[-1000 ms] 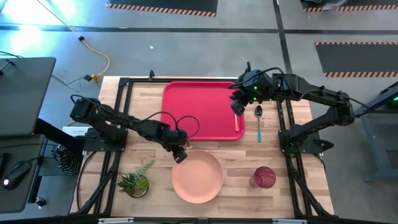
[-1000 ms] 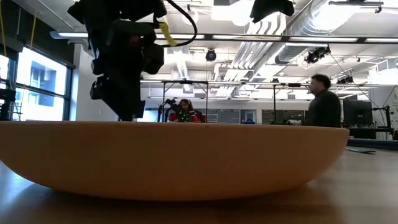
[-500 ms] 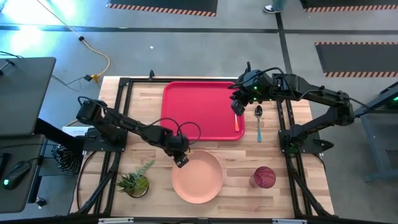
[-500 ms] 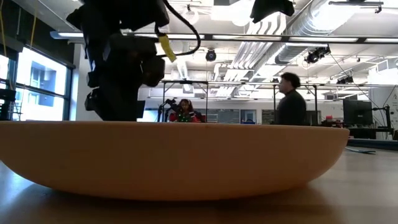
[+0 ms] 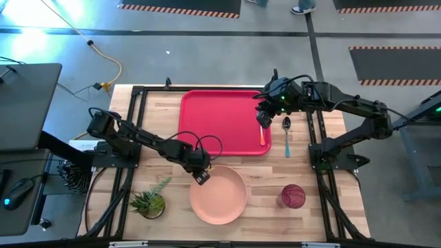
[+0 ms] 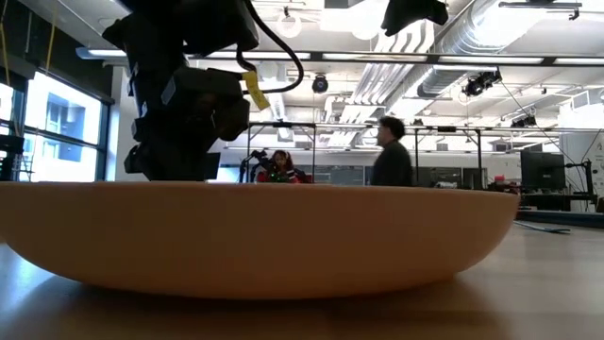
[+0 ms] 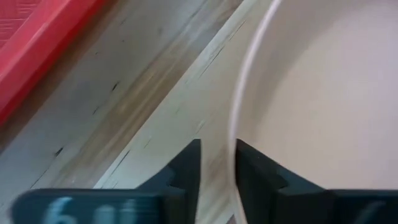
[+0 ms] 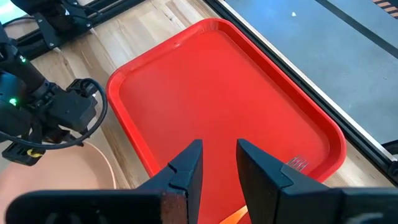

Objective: Pick and place plate/cup/fork/spoon on tray
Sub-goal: Put the light orange plate on the red serving tray to the left of the orange fork

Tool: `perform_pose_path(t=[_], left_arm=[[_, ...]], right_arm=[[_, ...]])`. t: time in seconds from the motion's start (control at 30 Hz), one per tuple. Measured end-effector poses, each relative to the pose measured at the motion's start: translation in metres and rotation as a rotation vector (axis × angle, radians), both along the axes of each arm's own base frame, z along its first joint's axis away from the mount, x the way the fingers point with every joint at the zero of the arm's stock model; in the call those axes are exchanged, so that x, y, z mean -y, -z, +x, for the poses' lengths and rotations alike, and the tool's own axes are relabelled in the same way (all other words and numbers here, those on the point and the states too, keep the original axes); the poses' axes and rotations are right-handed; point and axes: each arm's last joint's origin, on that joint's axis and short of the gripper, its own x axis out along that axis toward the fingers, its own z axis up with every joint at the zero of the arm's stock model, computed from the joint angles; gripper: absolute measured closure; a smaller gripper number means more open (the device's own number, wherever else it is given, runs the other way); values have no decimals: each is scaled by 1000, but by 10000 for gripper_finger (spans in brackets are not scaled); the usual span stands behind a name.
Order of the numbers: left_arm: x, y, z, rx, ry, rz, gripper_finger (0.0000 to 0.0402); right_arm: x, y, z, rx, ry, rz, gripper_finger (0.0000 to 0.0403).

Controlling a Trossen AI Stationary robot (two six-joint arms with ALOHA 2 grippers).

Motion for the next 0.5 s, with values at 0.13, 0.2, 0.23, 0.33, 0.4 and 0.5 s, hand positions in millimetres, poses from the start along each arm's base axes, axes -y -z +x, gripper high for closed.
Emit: perform_pose_path(t=[0.13,0.2,0.23,0.33,0.4,0.5], left_arm=[[0,0,0,1,0,-3,387],[0,0,1,8,-8,-12,394],[0,-1,1,10,-13,-14,393],[1,-3,3,41,-9,-33,394],[0,-6,5,63,-9,-41,396],[-4,-15,4,98,-13,-47,397]], right_arm=[[0,0,0,0,0,0,316],[0,0,0,0,0,0,316],[0,0,0,0,0,0,316],[0,0,0,-1,0,0,316],[0,0,0,-1,-1,-2,316],[0,0,0,-8,12,-17,316]])
